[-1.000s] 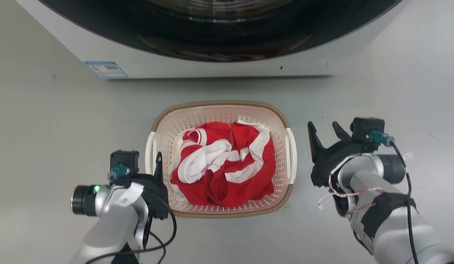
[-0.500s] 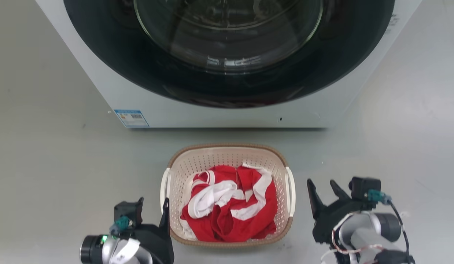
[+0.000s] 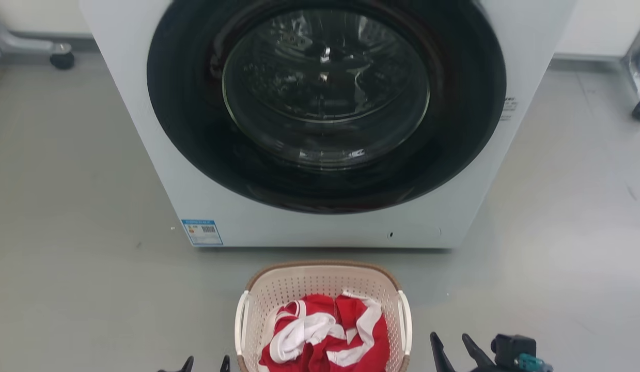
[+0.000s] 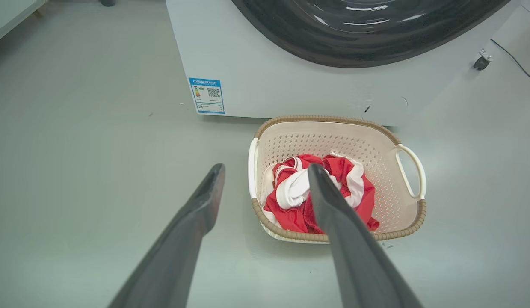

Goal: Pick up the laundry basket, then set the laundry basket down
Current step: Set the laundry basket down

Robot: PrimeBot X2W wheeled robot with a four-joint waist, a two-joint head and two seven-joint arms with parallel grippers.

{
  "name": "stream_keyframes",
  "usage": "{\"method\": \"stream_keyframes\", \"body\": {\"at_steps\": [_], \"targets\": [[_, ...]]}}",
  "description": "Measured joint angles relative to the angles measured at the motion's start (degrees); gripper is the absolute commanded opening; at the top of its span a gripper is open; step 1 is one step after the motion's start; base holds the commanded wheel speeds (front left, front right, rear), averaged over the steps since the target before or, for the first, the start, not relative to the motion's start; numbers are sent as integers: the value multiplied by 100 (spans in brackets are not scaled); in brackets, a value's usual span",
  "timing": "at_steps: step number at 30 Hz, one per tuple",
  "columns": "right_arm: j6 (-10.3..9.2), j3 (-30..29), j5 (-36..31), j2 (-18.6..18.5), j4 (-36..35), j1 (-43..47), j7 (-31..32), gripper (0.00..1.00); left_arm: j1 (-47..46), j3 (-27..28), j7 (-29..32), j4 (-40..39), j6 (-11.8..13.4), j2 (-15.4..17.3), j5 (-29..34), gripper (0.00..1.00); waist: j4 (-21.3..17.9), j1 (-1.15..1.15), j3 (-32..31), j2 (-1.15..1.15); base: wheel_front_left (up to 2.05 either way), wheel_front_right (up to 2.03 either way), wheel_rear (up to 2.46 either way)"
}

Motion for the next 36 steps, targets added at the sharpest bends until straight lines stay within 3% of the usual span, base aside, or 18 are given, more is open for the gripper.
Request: {"method": "stream_keyframes", "body": {"at_steps": [8, 18, 26, 36], "targets": [[-93, -469, -500, -121, -884, 945, 0, 100, 808, 578, 0, -853, 0, 13, 514, 100, -22, 0, -507, 0, 0, 0, 0], [-101, -1050, -1054, -140, -1792, 1648, 0, 100, 1401, 1190, 0, -1625, 0, -143, 1061, 100, -21, 1, -626, 1, 0, 0, 0], [-101, -1753, -1556, 27, -2168, 2123, 0, 100, 1740, 1564, 0, -2081, 0, -242, 1394, 100, -55, 1, -650, 1, 0, 0, 0], [-101, -2170, -2132, 201, -2581, 2514, 0, 100, 1866, 1662, 0, -2502, 0, -358, 1706, 100, -99, 2, -633, 1, 0, 0, 0]]}}
